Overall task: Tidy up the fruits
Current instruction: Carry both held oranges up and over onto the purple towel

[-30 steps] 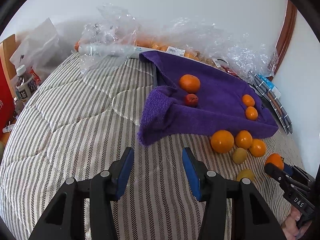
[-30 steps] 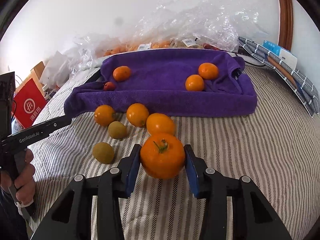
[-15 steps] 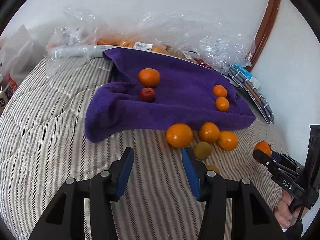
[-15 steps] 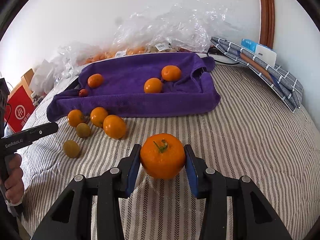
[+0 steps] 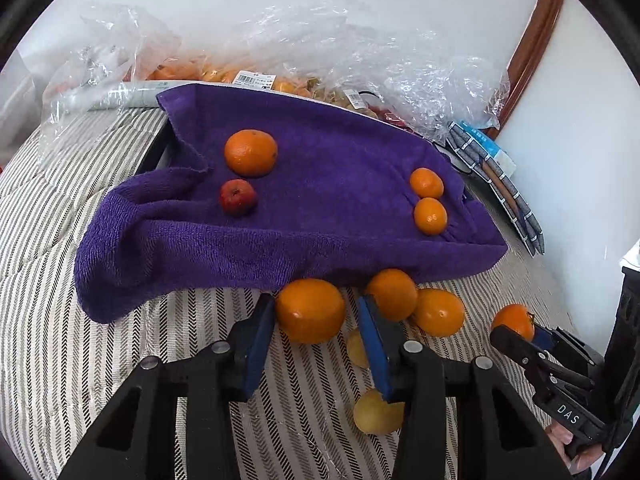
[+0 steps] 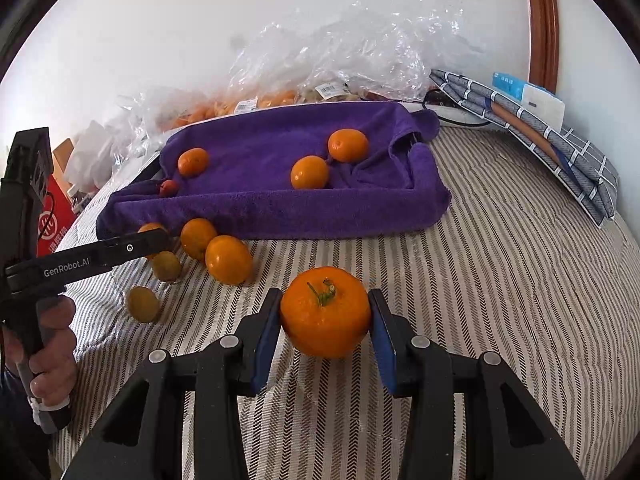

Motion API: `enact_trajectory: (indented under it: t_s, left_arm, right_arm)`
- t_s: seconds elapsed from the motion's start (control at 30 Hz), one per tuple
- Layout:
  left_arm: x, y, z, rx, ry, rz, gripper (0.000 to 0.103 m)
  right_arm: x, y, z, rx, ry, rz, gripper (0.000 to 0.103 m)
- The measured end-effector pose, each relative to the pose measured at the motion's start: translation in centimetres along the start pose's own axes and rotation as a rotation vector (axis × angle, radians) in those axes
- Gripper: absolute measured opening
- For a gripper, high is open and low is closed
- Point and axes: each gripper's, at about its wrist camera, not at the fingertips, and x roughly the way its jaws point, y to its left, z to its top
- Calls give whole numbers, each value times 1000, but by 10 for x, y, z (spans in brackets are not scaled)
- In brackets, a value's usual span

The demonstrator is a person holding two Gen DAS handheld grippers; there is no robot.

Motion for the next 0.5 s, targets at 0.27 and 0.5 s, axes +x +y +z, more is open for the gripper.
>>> enact_trajectory:
  t_s: [0.27, 0.5]
  left_arm:
    - [-7, 8, -2, -33, -48, 14, 33]
    - [-22, 8, -3, -26, -124, 19, 33]
  right_arm:
    - [-1, -6, -1, 34, -5, 10, 43]
    - [-5, -12, -2, 74, -26, 6, 43]
